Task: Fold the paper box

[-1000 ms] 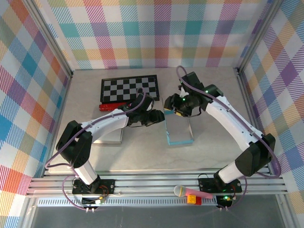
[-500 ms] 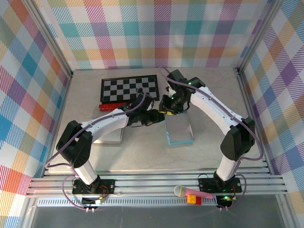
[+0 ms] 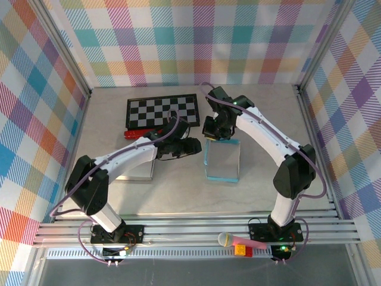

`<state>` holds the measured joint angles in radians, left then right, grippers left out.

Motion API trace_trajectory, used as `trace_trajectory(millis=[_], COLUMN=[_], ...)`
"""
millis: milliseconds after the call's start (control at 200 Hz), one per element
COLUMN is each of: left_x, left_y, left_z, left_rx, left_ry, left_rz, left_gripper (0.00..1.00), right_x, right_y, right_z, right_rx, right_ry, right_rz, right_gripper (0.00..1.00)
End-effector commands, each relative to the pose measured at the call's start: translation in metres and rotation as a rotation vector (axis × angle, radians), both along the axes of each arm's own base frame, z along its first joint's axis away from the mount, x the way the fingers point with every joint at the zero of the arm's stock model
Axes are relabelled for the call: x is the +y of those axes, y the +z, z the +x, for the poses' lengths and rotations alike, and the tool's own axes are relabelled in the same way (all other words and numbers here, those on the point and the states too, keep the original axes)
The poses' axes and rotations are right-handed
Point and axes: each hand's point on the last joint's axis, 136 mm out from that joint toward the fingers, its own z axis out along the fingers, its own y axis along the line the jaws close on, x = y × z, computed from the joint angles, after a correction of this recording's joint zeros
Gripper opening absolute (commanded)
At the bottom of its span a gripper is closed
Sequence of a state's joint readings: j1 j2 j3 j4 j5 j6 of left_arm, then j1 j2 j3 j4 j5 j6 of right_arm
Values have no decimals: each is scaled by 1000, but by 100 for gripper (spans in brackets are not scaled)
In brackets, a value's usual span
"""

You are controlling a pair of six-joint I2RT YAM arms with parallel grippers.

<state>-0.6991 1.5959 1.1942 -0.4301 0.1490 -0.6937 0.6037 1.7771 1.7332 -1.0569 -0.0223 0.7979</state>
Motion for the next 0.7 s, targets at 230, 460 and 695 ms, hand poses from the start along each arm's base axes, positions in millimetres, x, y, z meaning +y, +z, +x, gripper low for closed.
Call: trace_trajectory(millis=[230, 460, 695], left_x=[59, 79, 93], left_y=[29, 28, 26], left_z=[-35, -58, -71], left_rx=[-83, -68, -50], left_ry=[-42, -106, -141], left_rz=[171, 210, 219], left_gripper=[52, 52, 53], right_x=[-53, -53, -29], right_y=[23, 16, 12], right_z=[-6, -4, 13], right_rx=[85, 237, 333], right_ry=[-850, -1200, -1265], right_rz=[16, 44, 110], right_gripper=[0, 0, 14])
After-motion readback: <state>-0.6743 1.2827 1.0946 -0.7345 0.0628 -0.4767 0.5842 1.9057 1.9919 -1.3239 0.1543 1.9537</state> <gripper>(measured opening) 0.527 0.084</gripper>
